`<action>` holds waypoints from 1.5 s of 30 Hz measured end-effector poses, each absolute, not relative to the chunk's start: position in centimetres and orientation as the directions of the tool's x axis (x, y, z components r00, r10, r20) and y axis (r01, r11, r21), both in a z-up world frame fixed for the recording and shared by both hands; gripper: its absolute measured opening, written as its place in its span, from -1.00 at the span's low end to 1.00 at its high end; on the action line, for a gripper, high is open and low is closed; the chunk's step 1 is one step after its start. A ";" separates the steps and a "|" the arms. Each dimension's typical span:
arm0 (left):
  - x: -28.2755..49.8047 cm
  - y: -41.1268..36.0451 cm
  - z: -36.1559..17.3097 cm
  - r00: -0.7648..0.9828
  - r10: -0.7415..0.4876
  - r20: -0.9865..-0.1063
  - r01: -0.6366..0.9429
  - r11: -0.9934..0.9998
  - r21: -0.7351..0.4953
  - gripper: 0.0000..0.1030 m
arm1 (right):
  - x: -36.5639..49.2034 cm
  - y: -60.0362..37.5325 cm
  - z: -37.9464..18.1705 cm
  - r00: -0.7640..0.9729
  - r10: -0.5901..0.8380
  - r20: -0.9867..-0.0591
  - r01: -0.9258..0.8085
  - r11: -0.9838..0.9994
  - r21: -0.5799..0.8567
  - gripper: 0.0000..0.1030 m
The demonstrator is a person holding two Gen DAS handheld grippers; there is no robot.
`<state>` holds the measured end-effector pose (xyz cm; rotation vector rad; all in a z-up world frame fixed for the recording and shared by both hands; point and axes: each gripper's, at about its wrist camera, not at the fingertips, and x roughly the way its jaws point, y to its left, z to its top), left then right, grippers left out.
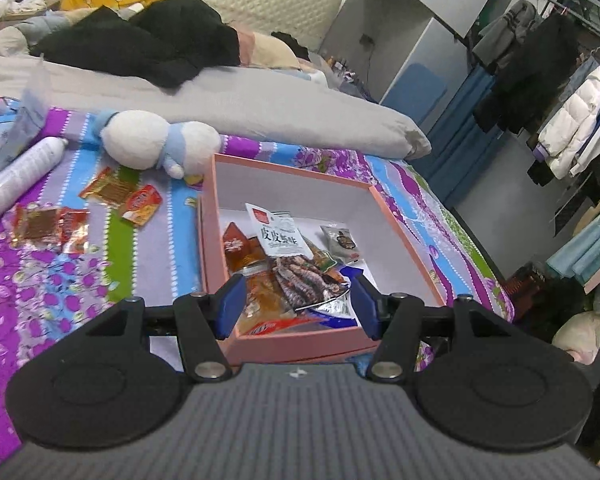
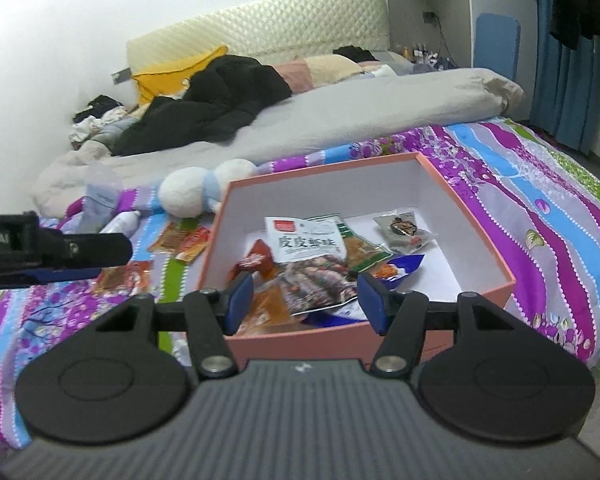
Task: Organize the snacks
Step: 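Lower both bags into the pink box and open both grippers, then withdraw both grippers from the pink box toward the snacks beside the plush toy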
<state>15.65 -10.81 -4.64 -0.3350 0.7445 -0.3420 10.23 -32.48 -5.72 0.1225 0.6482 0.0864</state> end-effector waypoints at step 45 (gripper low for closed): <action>4.4 1.8 -6.8 0.735 -0.204 -0.646 -0.021 0.946 -0.323 0.22 | 1.0 -20.6 -6.6 0.746 0.358 -0.562 -0.319 0.932 0.170 0.17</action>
